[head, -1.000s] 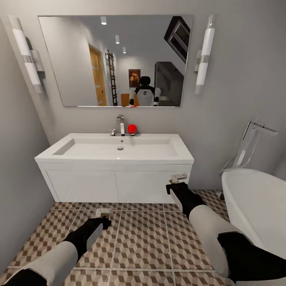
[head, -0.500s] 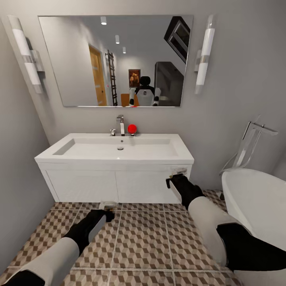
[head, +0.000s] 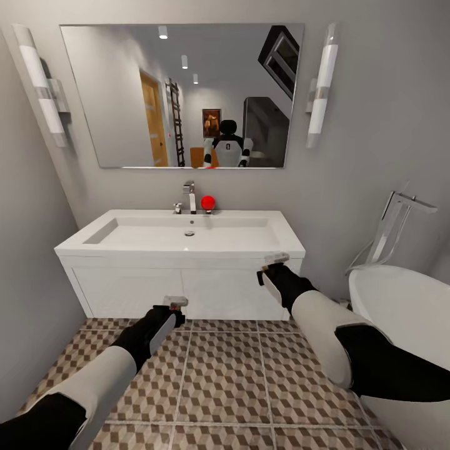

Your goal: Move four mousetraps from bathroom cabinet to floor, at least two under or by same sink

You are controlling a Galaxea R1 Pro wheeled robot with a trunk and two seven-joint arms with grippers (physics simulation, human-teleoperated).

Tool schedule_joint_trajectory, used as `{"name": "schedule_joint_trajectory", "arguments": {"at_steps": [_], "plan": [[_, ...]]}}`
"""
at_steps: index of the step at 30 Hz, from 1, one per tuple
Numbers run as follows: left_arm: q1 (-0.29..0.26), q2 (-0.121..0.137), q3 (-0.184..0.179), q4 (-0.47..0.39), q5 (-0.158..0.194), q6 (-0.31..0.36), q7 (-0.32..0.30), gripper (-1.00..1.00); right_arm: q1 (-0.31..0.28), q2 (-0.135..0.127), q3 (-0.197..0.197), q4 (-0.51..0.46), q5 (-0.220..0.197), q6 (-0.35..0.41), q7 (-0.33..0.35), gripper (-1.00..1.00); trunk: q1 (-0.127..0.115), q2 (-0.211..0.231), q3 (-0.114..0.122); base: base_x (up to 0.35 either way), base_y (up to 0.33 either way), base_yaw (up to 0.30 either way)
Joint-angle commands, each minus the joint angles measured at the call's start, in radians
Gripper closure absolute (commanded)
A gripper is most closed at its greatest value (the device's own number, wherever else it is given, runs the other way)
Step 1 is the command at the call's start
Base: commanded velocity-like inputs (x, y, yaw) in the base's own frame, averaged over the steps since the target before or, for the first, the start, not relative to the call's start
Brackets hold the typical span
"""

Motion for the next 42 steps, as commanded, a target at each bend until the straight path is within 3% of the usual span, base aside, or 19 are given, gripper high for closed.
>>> {"name": "schedule_joint_trajectory", "arguments": {"at_steps": [1, 12, 42], "plan": [[-0.001, -0.005, -0.007, -0.002, 0.009, 0.001, 0.011, 1.0, 0.0, 0.0, 0.004, 0.01, 0.008, -0.007, 0.0, 1.0, 0.0, -0.001, -0.001, 0.0, 0.0, 0.0], [-0.001, -0.021, -0.007, 0.001, 0.01, 0.031, 0.017, 1.0, 0.0, 0.0, 0.004, 0.029, 0.006, -0.037, 0.002, 1.0, 0.0, -0.001, -0.001, 0.0, 0.0, 0.0], [-0.001, -0.03, -0.006, -0.005, 0.01, 0.031, 0.015, 1.0, 0.0, 0.0, 0.004, 0.086, -0.009, -0.042, 0.006, 1.0, 0.115, -0.211, -0.095, 0.0, 0.0, 0.0]]}}
